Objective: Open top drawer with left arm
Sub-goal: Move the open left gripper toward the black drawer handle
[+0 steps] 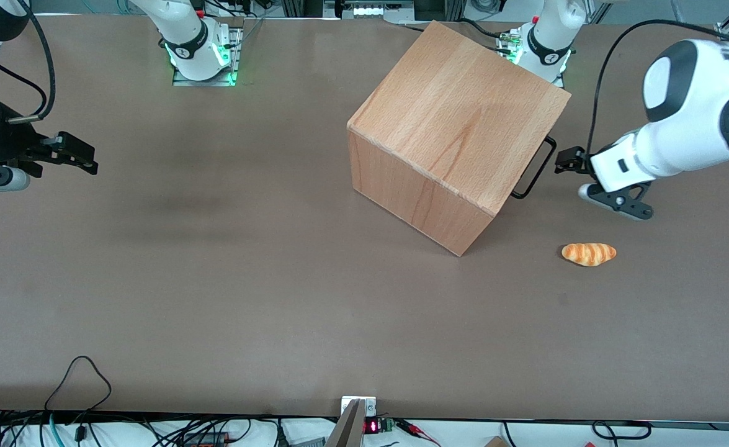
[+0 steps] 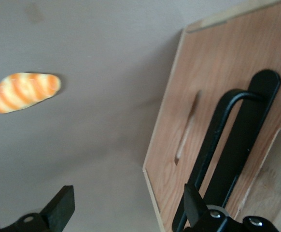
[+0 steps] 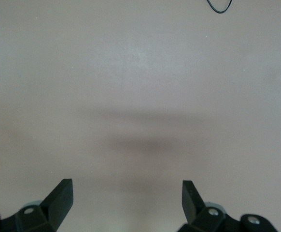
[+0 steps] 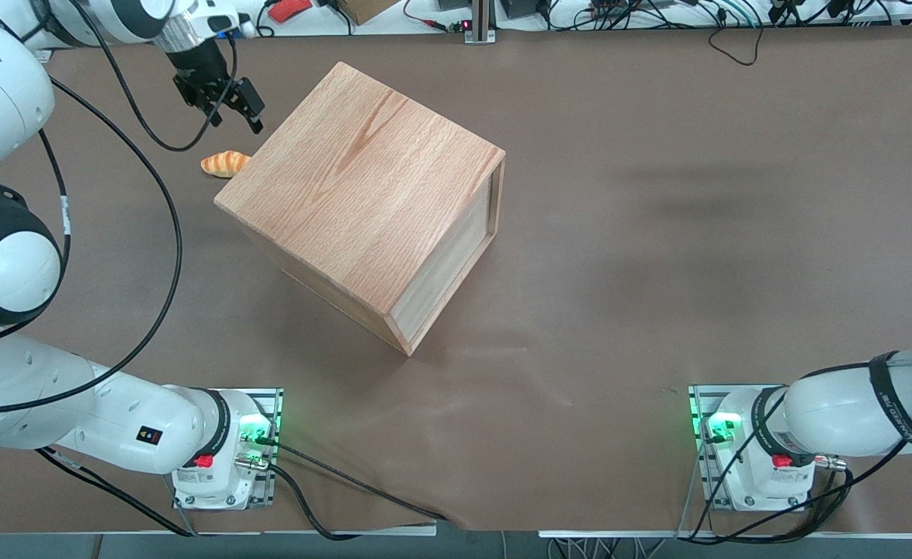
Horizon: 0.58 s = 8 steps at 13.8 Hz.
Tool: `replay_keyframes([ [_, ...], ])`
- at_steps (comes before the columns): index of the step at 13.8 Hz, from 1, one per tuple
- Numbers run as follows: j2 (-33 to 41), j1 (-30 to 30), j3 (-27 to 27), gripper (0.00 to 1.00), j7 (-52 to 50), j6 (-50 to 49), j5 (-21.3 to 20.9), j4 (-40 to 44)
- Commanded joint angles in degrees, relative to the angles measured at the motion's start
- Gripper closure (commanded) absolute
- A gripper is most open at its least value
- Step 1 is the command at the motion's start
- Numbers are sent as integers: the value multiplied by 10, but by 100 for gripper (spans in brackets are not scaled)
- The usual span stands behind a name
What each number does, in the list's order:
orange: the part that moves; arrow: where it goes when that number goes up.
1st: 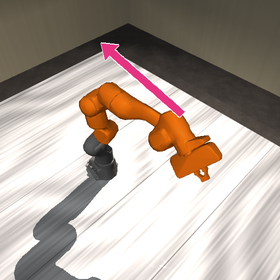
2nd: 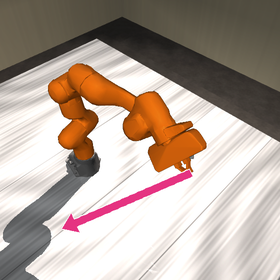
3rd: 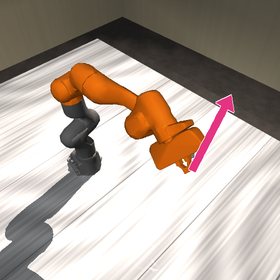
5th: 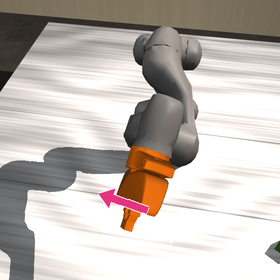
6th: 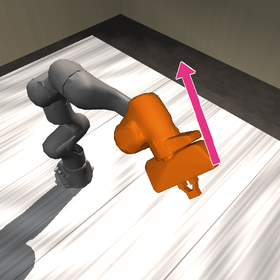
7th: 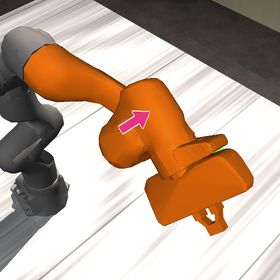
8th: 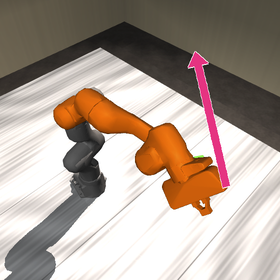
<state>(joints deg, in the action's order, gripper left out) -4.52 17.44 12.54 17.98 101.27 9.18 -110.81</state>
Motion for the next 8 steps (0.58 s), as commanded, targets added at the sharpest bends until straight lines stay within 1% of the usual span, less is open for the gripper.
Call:
replay_keyframes([
  [1, 11, 1, 2, 0, 33, 17, 30, -27],
  [5, 10, 1, 1, 0, 34, 18, 56, -36],
  [8, 9, 3, -1, 0, 34, 18, 61, -37],
])
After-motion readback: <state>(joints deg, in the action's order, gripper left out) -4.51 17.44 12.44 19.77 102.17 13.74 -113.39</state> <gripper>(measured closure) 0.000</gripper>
